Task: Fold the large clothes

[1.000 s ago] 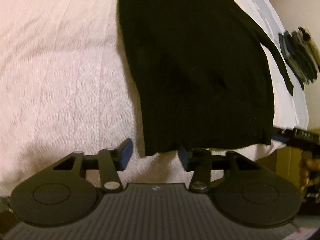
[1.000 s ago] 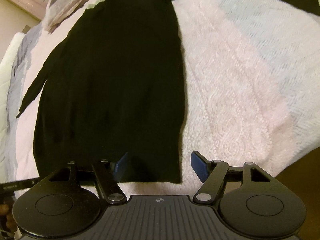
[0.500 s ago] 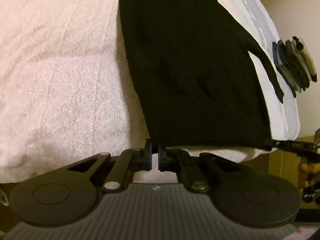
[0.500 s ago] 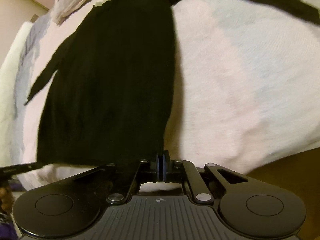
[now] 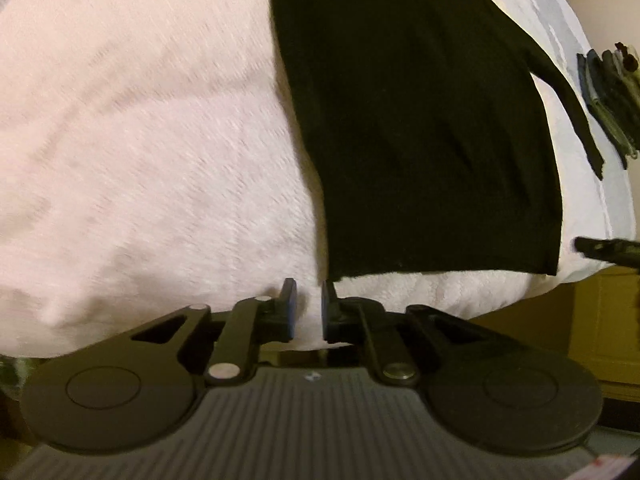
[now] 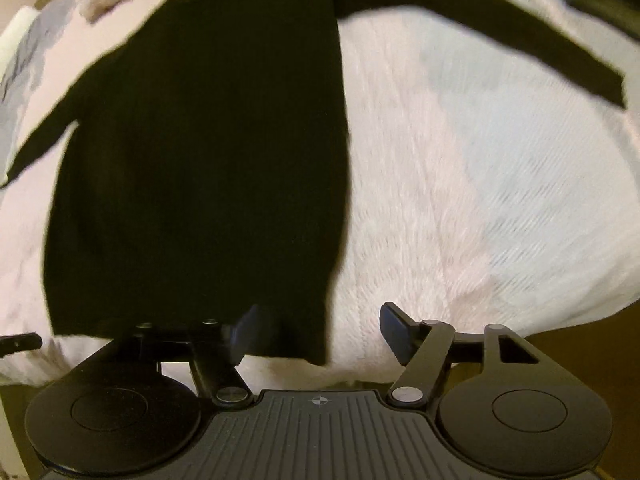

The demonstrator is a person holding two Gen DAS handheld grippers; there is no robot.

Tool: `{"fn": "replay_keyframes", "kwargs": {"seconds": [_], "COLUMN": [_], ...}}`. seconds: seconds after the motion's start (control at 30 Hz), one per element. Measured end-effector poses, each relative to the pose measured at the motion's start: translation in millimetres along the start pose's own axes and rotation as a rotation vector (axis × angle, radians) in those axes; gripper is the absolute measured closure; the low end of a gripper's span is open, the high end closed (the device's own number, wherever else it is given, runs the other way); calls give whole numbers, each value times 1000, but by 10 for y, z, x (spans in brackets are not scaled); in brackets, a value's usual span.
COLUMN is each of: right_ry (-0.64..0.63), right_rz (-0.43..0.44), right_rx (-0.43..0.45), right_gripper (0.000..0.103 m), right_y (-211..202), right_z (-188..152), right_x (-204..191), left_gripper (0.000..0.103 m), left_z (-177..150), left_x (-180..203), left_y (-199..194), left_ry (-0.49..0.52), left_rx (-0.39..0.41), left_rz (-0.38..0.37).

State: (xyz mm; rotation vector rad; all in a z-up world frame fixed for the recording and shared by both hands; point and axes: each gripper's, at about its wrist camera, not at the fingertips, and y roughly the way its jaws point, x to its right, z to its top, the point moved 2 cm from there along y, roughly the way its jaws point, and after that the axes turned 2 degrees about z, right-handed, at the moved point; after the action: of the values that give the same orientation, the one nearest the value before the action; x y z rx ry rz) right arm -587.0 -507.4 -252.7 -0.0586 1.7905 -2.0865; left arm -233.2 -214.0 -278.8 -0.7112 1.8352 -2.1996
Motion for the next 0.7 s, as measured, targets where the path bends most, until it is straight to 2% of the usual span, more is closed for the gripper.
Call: {"fn": "replay_keyframes", "kwargs": {"seconds": [0.03, 0.13, 0.2, 0.27, 0.33, 0.43, 0.5, 0.57, 0.6, 0.7], "right_ry": [0, -13, -44, -94, -138, -177, -177, -168, -168, -173], "right_rz": [-6, 1, 4, -10, -27, -58, -64, -64, -66, -72], "right_rx": [14, 72, 101, 125, 146, 167, 175, 179, 181, 177], "right_gripper": [39, 38, 38, 38, 38, 38, 38, 38, 38, 38], "right_y": [-108, -463, -665, -848, -910, -1057, -1096, -1104, -1158, -1174], "right_z": [36, 187, 289, 387, 523, 596, 565, 611, 487, 399], "right_x": [-70, -355, -536, -739, -1042, -1242, -1312, -1420, -1396, -1448], "left_gripper": [93, 77, 74, 59, 49, 35, 29, 12, 11, 6], "left_z": [33, 167, 268, 362, 484, 643, 716, 734, 725, 771], "left_x": [36, 142, 233, 347, 466, 742, 867, 978, 1037, 1184], "left_y": [-88, -397, -584, -742, -896, -1054, -1183, -1266, -1302, -1334], "left_ry": [9, 29, 48, 68, 100, 143, 178, 213, 229, 284], "left_rx": [13, 64, 100, 133, 176, 232, 262, 294, 310, 333], "left_rz": [20, 65, 81, 89, 94, 85, 82, 95, 103, 122]}}
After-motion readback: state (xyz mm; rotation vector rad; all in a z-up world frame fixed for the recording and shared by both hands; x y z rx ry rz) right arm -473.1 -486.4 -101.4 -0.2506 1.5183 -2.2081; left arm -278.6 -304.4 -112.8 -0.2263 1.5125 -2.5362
